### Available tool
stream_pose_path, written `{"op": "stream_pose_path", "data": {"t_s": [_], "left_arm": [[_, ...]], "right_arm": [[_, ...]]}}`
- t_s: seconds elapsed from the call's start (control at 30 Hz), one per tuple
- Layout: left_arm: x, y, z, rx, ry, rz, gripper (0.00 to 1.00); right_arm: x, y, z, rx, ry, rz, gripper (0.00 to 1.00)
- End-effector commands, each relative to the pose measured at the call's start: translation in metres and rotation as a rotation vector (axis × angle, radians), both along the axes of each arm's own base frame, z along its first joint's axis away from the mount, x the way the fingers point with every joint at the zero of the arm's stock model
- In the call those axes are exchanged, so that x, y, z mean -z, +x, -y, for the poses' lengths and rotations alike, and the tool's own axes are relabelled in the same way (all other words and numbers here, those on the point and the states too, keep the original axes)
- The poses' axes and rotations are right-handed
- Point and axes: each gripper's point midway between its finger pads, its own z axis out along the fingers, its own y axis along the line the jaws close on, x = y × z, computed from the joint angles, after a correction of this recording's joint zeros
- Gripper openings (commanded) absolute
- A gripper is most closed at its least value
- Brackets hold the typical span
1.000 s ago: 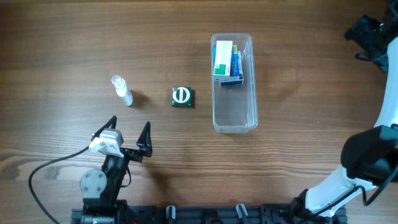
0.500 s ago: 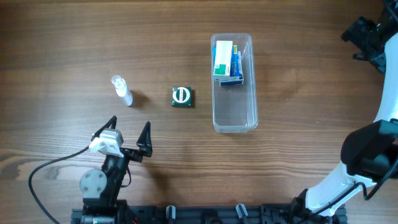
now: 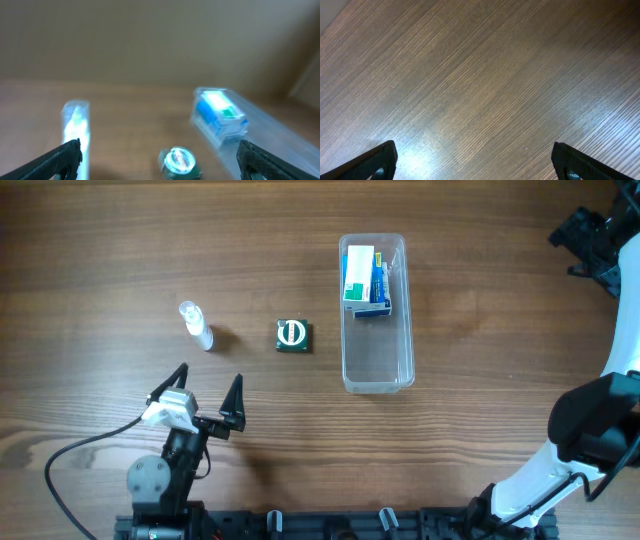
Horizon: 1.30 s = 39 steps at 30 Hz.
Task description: Pack container
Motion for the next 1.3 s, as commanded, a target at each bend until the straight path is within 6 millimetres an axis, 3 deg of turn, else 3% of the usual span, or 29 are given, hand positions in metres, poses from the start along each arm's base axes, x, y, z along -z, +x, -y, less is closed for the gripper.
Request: {"op": "stream_pose_path", "data": {"t_s": [0.0,0.1,0.23,0.37,0.53,0.67,0.73,0.87,1.03,1.27], "left_arm": [[-0.04,-0.015,0.024,0.161,-0.017,0.158,1.0],[-0.067,-0.022,0.024,0.164,-0.037,0.2,1.0],[-0.076,-0.024,0.024,0.154,-0.01,0.078,1.0],[-0.075,-0.015,0.024,0.155,0.073,-0.126,1.0],[-0.08,0.011,0.005,0.07,0.141,-0.564,1.0],[-0.09,0.024,0.006,0.09,0.138,-0.811,1.0],[-0.095,0.028,0.013,0.131,0.126,-0.916,1.0],[-0.107,0.035,0.051,0.357,0.01,-0.951,1.0],[-0.069,0.045,0.058,0.237,0.05,-1.118,1.0],[0.012,0.06,0.075,-0.088,0.146,-1.386,1.0]], "right_arm": [[0.004,0.003,-0.003,0.006,0.021,0.001,1.0],[0.004,0.003,-0.003,0.005,0.021,0.001,1.0],[0.004,0.003,-0.003,0.005,0.021,0.0,1.0],[0.004,0.003,-0.003,0.005,0.021,0.001,1.0],[0.004,0.003,-0.003,0.005,0.021,0.001,1.0],[0.004,0.003,-0.003,0.005,0.021,0.001,1.0],[0.004,0.003,-0.003,0.005,0.021,0.001,1.0],[0.004,0.003,-0.003,0.005,0.021,0.001,1.0],[0.004,0.003,-0.003,0.005,0.021,0.001,1.0],[0.004,0.003,-0.003,0.005,0.021,0.001,1.0]]}}
